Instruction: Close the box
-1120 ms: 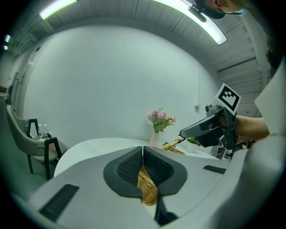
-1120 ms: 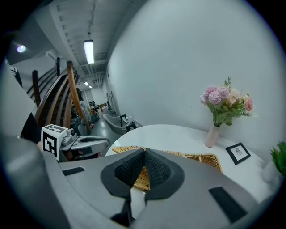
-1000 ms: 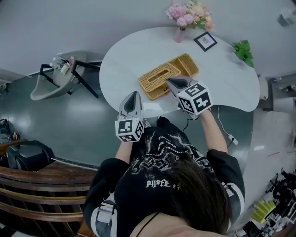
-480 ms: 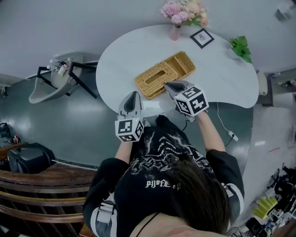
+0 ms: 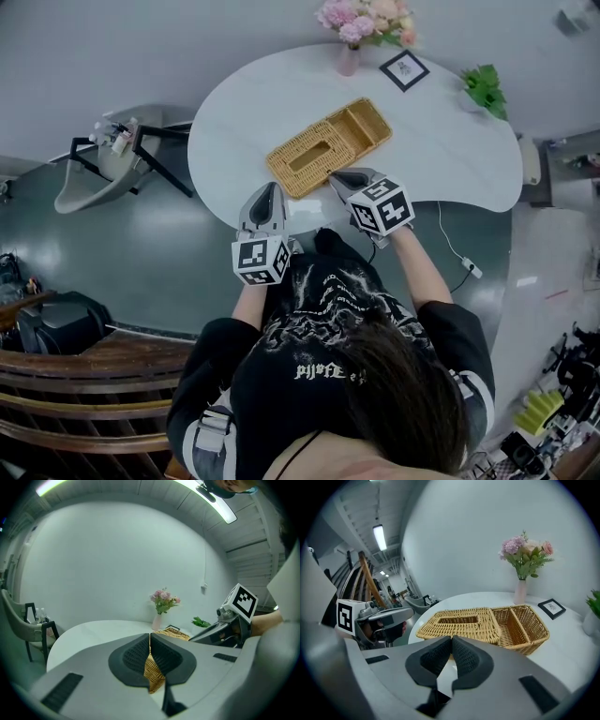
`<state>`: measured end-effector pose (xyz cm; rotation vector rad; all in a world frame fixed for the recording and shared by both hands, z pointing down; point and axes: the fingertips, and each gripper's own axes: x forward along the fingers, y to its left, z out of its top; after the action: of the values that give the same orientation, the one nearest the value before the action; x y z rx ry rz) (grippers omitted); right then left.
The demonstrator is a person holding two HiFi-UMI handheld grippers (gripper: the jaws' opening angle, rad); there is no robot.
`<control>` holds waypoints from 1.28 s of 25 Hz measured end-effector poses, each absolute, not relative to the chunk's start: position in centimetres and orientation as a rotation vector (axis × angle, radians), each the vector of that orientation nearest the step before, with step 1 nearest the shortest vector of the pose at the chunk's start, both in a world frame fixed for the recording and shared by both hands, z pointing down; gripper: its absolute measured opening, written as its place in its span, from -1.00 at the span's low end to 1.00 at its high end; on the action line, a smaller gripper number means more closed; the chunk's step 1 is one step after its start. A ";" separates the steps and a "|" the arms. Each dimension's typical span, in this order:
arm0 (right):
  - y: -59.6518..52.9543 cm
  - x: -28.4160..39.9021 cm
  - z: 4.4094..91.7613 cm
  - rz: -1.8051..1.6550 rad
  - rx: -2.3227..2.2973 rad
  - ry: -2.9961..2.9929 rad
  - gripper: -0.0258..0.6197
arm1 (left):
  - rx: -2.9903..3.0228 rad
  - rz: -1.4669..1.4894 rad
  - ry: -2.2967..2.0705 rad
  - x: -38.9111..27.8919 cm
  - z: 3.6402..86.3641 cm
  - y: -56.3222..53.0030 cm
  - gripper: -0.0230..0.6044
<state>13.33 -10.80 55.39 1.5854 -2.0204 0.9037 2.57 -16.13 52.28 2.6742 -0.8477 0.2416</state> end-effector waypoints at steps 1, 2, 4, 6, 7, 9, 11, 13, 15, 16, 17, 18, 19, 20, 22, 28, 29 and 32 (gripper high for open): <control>-10.7 13.3 55.6 0.909 1.586 -2.019 -0.81 | 2.675 0.244 -0.845 2.7 52.3 -16.1 -0.84; -10.7 13.4 55.9 0.914 1.588 -2.018 -0.81 | 2.676 0.245 -0.843 2.8 52.3 -16.2 -0.84; -10.7 13.4 56.4 0.925 1.588 -2.015 -0.81 | 2.678 0.247 -0.838 3.0 52.4 -16.2 -0.84; -10.7 13.4 56.8 0.937 1.587 -2.010 -0.81 | 2.680 0.250 -0.833 3.2 52.4 -16.3 -0.84; -10.7 13.4 57.0 0.943 1.587 -2.007 -0.81 | 2.681 0.252 -0.830 3.4 52.4 -16.3 -0.84; -10.7 13.6 57.5 0.958 1.587 -2.004 -0.81 | 2.684 0.253 -0.825 3.7 52.5 -16.5 -0.84; -10.6 13.7 57.9 0.964 1.588 -2.003 -0.81 | 2.686 0.254 -0.821 4.0 52.5 -16.5 -0.84; -10.6 13.7 58.1 0.970 1.592 -2.005 -0.80 | 2.687 0.254 -0.816 4.2 52.5 -16.5 -0.84; -10.5 13.7 58.4 0.980 1.585 -2.006 -0.80 | 2.689 0.254 -0.813 4.5 52.5 -16.6 -0.84; -10.5 13.7 58.5 0.983 1.577 -2.007 -0.80 | 2.690 0.255 -0.813 4.6 52.5 -16.6 -0.84; -10.5 13.7 58.6 0.986 1.568 -2.008 -0.80 | 2.690 0.256 -0.814 4.8 52.5 -16.6 -0.84; -10.5 13.7 58.8 0.990 1.561 -2.009 -0.80 | 2.691 0.257 -0.814 4.9 52.5 -16.7 -0.84; -10.5 13.7 58.9 0.996 1.556 -2.012 -0.80 | 2.691 0.257 -0.815 5.0 52.5 -16.7 -0.84; -10.5 13.7 59.0 1.005 1.554 -2.016 -0.80 | 2.691 0.256 -0.816 5.1 52.5 -16.8 -0.84; -10.5 13.8 58.8 1.018 1.559 -2.028 -0.79 | 2.689 0.253 -0.827 5.1 52.4 -17.1 -0.84; -10.9 15.2 57.0 1.020 1.615 -2.095 -0.57 | 2.684 0.238 -0.864 5.5 52.2 -18.0 -0.84; -11.0 15.6 56.6 1.008 1.635 -2.097 -0.53 | 2.684 0.237 -0.868 5.7 52.2 -18.1 -0.84; -11.3 17.0 55.4 0.950 1.705 -2.098 -0.46 | 2.686 0.235 -0.871 6.2 52.0 -18.3 -0.84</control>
<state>17.03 -11.29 55.42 1.7048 -2.0981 0.9504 6.17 -18.32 52.02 2.6860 -0.8709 0.2349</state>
